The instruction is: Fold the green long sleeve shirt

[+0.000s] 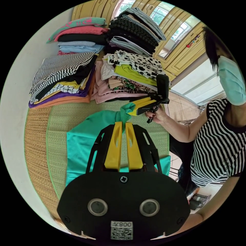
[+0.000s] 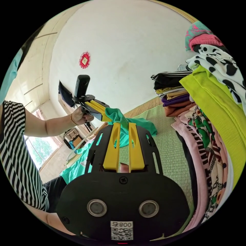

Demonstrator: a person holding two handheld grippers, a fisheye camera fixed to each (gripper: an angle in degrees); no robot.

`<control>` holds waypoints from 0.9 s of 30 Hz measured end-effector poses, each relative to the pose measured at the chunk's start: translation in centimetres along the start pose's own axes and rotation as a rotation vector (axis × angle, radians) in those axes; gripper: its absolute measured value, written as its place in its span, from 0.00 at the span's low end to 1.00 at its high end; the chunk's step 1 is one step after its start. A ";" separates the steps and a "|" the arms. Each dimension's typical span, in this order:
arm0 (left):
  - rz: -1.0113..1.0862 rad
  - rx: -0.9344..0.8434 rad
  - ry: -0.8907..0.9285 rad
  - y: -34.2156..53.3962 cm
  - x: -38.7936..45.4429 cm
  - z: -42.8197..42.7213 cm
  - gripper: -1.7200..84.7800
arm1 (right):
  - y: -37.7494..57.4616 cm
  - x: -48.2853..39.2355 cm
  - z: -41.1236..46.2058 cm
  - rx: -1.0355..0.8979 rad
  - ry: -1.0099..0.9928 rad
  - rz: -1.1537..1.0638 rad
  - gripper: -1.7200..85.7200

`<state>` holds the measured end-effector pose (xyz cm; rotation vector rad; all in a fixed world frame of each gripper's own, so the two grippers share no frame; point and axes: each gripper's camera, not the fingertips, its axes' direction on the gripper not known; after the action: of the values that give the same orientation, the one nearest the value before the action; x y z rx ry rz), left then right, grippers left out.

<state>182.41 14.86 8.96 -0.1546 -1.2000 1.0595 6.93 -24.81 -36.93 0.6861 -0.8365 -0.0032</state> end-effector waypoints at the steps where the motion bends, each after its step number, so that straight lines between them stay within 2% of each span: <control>1: -0.002 -0.004 0.002 0.7 -0.3 0.0 0.04 | -0.1 -0.1 0.1 0.000 -0.002 -0.003 0.07; 9: -0.024 -0.001 -0.030 7.2 -1.3 -0.6 0.04 | -2.4 -2.9 2.7 -0.036 -0.011 -0.078 0.05; 21: -0.129 0.100 -0.027 19.9 -4.6 -0.8 0.04 | -6.4 -6.7 7.4 -0.136 -0.067 -0.088 0.04; 27: -0.133 0.169 -0.099 26.3 -4.7 -2.9 0.04 | -11.8 -9.2 9.5 -0.076 -0.161 -0.060 0.04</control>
<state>169.59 26.83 -11.36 0.1091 -1.1865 1.0561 -2.78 -36.98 -45.41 0.6451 -0.9647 -0.1449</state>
